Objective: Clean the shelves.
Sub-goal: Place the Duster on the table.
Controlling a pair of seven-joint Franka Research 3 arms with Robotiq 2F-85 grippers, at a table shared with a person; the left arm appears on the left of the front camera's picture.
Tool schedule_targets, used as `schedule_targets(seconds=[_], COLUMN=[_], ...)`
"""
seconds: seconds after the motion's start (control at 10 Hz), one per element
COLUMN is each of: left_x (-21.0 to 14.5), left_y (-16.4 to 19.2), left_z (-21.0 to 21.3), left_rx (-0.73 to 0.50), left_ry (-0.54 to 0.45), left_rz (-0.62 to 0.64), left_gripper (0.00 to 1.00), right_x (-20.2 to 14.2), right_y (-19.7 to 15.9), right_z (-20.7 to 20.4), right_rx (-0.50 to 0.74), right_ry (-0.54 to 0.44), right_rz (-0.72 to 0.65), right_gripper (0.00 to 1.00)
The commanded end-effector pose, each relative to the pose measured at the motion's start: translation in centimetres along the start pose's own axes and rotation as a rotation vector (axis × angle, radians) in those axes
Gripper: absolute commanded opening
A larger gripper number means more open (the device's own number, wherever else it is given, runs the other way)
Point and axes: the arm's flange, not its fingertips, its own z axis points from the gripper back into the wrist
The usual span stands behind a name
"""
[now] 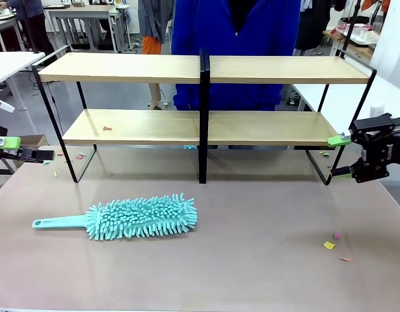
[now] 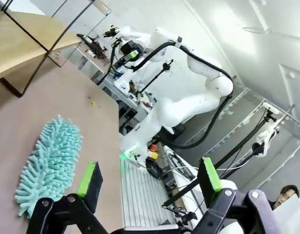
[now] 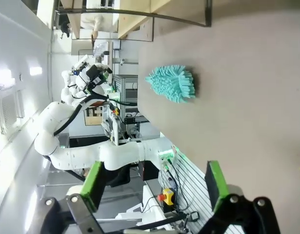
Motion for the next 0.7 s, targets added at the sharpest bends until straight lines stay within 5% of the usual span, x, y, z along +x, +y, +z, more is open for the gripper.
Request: schedule_targets(seconds=[0.0, 0.6], left_x=[0.32, 0.32], left_y=[-0.65, -0.65], left_z=[-0.58, -0.58], left_rx=[0.033, 0.033], left_ry=[0.014, 0.014], left_rz=[-0.023, -0.023], left_gripper=[1.00, 1.00], right_x=[-0.08, -0.08], right_y=[-0.02, -0.02], right_z=[0.05, 0.05], right_rx=[-0.021, -0.021], right_ry=[0.013, 0.013], right_rz=[0.017, 0.017], right_gripper=[1.00, 1.00])
